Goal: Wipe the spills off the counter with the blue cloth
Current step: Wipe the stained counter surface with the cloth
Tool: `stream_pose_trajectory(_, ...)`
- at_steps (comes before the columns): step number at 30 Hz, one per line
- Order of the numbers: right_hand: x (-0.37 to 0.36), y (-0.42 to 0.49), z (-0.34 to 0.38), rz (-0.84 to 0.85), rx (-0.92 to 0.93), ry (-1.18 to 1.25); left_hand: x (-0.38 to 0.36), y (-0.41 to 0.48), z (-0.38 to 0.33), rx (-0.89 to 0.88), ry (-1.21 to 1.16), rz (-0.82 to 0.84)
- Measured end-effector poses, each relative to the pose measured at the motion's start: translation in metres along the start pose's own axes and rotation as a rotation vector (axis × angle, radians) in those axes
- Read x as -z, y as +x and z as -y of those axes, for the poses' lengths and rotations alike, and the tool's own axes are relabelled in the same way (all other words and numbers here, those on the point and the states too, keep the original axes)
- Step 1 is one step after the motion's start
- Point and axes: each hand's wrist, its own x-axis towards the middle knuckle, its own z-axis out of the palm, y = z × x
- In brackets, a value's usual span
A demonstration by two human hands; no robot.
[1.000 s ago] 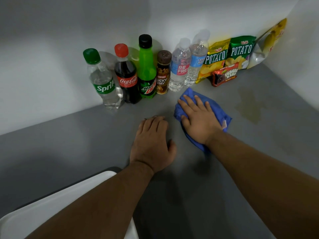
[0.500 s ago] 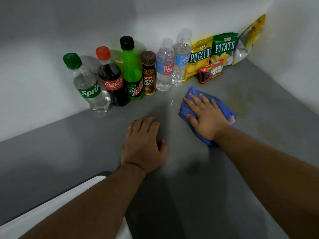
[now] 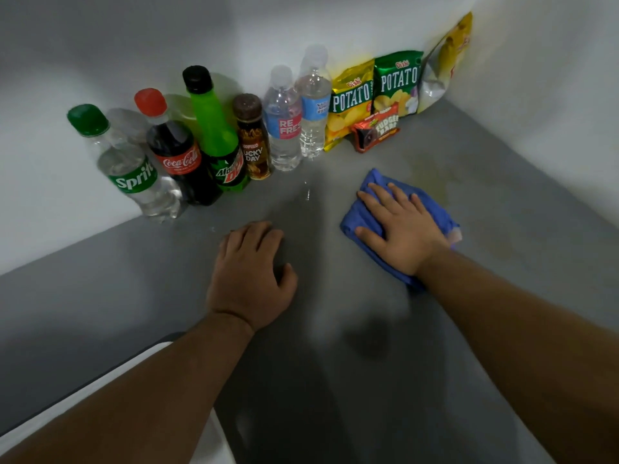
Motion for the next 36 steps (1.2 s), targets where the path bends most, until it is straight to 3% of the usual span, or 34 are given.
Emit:
stream_pose_trajectory(3, -0.008, -0.003, 0.030, -0.023, -0.086, 0.018, 0.003, -0.001, -0.003, 0.005, 0.026, 0.018)
stream_pose_trajectory(7, -0.012, -0.058, 0.032, -0.009, 0.119, -0.007, 0.006, -0.002, -0.008, 0.017, 0.034, 0.021)
stream_pose_trajectory(11, -0.008, -0.108, -0.016, 0.045, 0.246, 0.010, 0.005, -0.004, -0.012, 0.012, 0.032, -0.017)
stream_pose_trajectory(17, -0.006, -0.103, -0.036, 0.002, -0.060, 0.001, -0.001, -0.005, -0.014, -0.060, 0.145, -0.073)
stream_pose_trajectory(20, -0.010, -0.108, -0.020, 0.000, -0.109, 0.016, -0.001, -0.005, -0.020, -0.115, 0.182, -0.082)
stream_pose_trajectory(25, -0.022, -0.165, -0.016, -0.008, 0.089, 0.012, 0.006, -0.009, -0.044, -0.145, 0.111, -0.051)
stream_pose_trajectory(29, -0.022, -0.209, -0.064, 0.030, 0.285, 0.055, 0.004, -0.026, -0.086, -0.167, -0.025, 0.016)
stream_pose_trajectory(32, -0.015, -0.209, -0.084, 0.056, 0.194, 0.033, -0.005, -0.044, -0.117, -0.220, -0.087, 0.078)
stream_pose_trajectory(36, -0.016, -0.189, -0.054, -0.007, -0.151, 0.007, -0.018, -0.058, -0.156, -0.267, -0.117, 0.145)
